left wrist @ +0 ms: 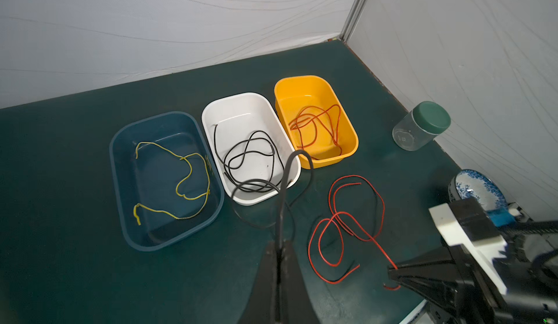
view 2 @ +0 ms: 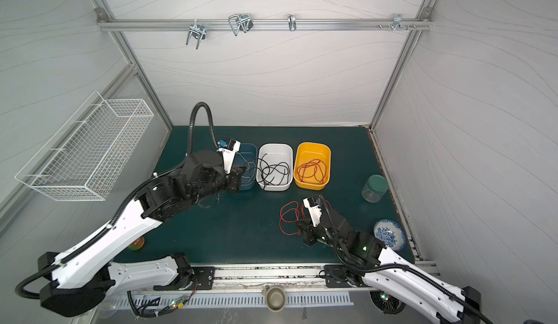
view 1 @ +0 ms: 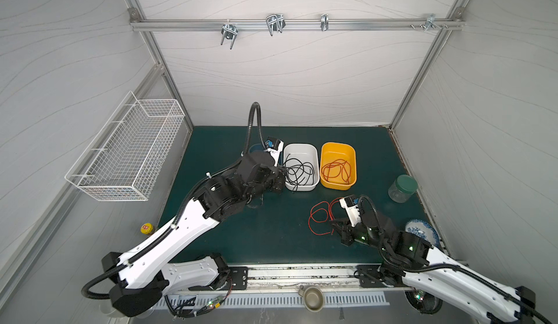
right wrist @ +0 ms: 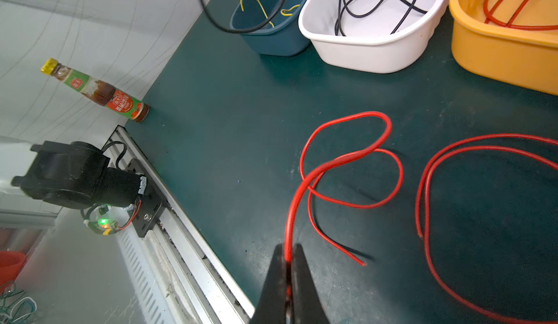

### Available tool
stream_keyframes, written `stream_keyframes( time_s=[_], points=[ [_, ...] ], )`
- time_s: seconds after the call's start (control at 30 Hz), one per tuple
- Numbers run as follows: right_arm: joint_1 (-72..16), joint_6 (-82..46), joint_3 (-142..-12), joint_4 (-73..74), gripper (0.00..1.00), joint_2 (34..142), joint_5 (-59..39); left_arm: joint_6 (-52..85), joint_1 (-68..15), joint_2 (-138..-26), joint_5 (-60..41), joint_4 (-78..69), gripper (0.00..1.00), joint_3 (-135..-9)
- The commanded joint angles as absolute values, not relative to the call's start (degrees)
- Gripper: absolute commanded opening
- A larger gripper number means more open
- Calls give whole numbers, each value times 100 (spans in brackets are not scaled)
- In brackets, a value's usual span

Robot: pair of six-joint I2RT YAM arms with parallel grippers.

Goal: Untangle the cables
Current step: 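Carry the black wire with the left gripper over the white bin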

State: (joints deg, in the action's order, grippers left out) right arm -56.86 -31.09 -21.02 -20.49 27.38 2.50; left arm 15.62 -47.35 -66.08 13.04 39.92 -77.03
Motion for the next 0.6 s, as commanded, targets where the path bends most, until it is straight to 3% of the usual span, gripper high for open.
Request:
stream_keyframes(
  time_s=[0.0, 0.57],
  points=[
    [-5687, -3010, -2074, -2250, 0, 2638, 80, 1312, -4355, -7027, 703, 3350, 0, -7969],
    [-5722, -2840, -2232, -2549, 0, 2541, -80, 853, -3647, -9309, 492, 2617, 0, -8345]
  ],
)
